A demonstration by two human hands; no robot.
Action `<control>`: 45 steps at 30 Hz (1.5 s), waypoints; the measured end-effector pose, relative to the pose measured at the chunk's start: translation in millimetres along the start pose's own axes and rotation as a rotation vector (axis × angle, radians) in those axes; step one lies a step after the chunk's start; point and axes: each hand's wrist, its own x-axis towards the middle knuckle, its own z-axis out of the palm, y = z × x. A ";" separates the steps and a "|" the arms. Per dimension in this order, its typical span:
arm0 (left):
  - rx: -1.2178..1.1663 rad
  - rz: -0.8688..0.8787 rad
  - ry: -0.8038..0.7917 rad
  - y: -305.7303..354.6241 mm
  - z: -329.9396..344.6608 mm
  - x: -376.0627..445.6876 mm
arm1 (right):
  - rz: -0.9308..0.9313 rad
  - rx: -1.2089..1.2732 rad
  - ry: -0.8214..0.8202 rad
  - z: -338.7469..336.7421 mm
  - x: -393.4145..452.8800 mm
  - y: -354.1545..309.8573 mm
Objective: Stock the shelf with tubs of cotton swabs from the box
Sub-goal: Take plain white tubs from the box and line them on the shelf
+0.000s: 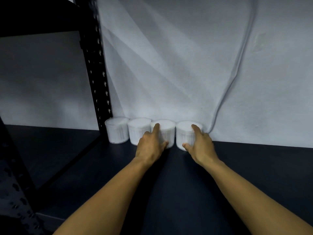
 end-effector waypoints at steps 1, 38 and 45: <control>0.001 0.000 -0.003 0.7 0.8 1.4 | 0.005 0.001 -0.005 -0.2 1.9 0.2; 0.218 0.228 0.036 22.0 -75.9 -149.6 | -0.241 -0.376 0.023 -71.9 -142.4 -22.4; 0.209 0.316 0.097 25.8 -81.7 -255.3 | -0.436 -0.296 0.162 -88.1 -248.0 -17.4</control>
